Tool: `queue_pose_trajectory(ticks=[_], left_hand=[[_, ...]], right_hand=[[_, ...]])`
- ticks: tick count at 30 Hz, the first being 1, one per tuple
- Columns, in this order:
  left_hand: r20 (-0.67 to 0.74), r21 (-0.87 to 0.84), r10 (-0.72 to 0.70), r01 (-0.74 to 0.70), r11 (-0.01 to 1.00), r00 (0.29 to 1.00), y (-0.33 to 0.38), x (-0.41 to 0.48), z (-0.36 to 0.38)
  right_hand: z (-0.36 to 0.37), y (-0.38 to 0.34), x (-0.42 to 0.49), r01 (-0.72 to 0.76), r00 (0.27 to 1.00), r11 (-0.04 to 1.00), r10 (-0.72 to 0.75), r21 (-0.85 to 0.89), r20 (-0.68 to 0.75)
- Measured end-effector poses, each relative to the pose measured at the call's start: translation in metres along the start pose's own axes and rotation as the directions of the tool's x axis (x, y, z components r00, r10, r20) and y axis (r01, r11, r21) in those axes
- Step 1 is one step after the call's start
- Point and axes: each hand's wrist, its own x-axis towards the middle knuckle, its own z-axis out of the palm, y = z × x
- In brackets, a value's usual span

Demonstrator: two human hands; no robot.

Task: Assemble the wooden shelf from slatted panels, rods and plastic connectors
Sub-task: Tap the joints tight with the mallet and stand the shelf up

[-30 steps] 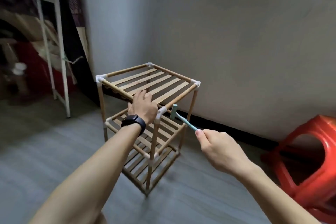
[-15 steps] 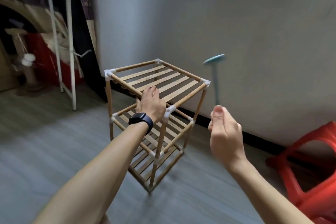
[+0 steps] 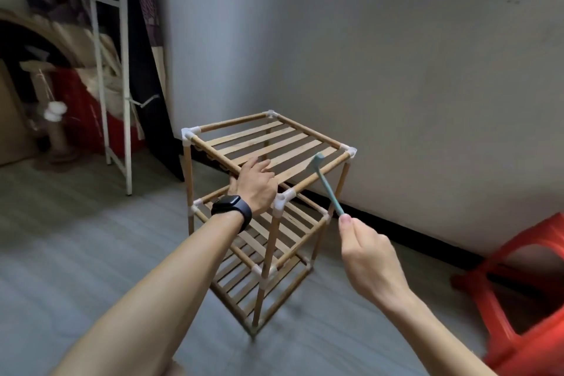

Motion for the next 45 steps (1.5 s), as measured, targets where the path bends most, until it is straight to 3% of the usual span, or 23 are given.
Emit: queue_pose_trajectory(ticks=[2,8,11,14,16,19,21,24,26,31,32,35,36,39,42,45], left_hand=[[0.081,0.047,0.053,-0.057,0.997,0.995,-0.013,-0.003,-0.008],[0.117,0.153,0.130,-0.148,0.977,0.985,-0.035,-0.043,-0.049],[0.195,0.099,-0.017,-0.002,0.995,0.981,-0.046,-0.049,-0.079],[0.149,0.467,-0.202,0.111,0.877,0.968,-0.015,-0.037,-0.102],[0.098,0.623,-0.161,0.066,0.779,0.982,0.022,-0.029,-0.098],[0.237,0.391,-0.060,-0.038,0.920,0.970,0.072,-0.023,-0.053],[0.334,0.347,-0.051,-0.072,0.935,0.941,0.096,-0.027,-0.012],[0.164,0.499,0.000,-0.083,0.863,0.987,0.109,-0.024,0.021],[0.113,0.503,-0.008,-0.050,0.863,0.994,0.107,-0.017,0.023],[0.015,0.528,-0.005,-0.004,0.849,1.000,0.104,-0.018,0.033],[0.004,0.534,-0.001,-0.001,0.845,1.000,0.104,-0.018,0.034],[-0.002,0.537,-0.010,0.010,0.843,1.000,0.104,-0.019,0.033],[0.000,0.542,-0.004,0.003,0.841,1.000,0.104,-0.019,0.034],[-0.003,0.557,0.035,-0.028,0.830,0.999,0.102,-0.018,0.034],[0.012,0.551,0.048,-0.047,0.833,0.999,0.100,-0.020,0.032],[0.040,0.531,0.086,-0.095,0.842,0.995,0.099,-0.018,0.028]], right_hand=[[-0.009,-0.002,-0.002,0.033,0.999,0.997,-0.032,0.066,-0.026],[-0.019,0.012,-0.002,-0.050,0.998,0.992,0.053,0.115,-0.019],[-0.029,0.031,-0.006,-0.086,0.995,0.989,0.092,0.123,-0.047],[-0.038,0.051,-0.011,-0.126,0.988,0.989,0.133,0.083,-0.080],[-0.042,0.059,-0.016,-0.154,0.982,0.985,0.161,0.081,-0.096],[-0.046,0.065,-0.022,-0.152,0.981,0.985,0.161,0.083,-0.111],[-0.049,0.066,-0.027,-0.132,0.984,0.988,0.141,0.082,-0.110],[-0.053,0.069,-0.031,-0.084,0.990,0.993,0.093,0.087,-0.109],[-0.059,0.071,-0.034,-0.023,0.990,0.995,0.035,0.093,-0.135],[-0.058,0.066,-0.040,0.162,0.909,0.962,-0.060,0.218,-0.412],[-0.055,0.066,-0.037,0.161,0.915,0.964,-0.066,0.211,-0.399],[-0.047,0.065,-0.031,-0.083,0.995,0.996,0.082,-0.018,-0.055],[-0.045,0.065,-0.028,-0.120,0.992,0.992,0.118,-0.035,-0.042],[-0.047,0.055,-0.028,0.017,0.960,0.997,0.006,0.077,-0.279],[-0.043,0.046,-0.026,-0.153,0.985,0.987,0.148,-0.044,-0.092],[-0.047,0.050,-0.028,-0.049,0.970,0.998,0.053,0.024,-0.237]])
